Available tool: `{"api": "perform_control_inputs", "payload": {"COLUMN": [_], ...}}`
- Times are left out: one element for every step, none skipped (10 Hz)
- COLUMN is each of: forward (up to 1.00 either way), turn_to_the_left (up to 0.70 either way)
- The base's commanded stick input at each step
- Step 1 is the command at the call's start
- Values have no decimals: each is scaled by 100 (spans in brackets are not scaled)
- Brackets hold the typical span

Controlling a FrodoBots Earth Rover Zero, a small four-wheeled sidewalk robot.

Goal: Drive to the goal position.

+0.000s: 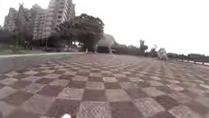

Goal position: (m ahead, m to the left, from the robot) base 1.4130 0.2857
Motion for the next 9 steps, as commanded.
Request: {"api": "perform_control_inputs", "payload": {"forward": [70, 70, 70, 70, 70, 70, 70, 70, 70], "turn_to_the_left": [11, 11, 4, -19, -24, -24, -24, -24, -24]}}
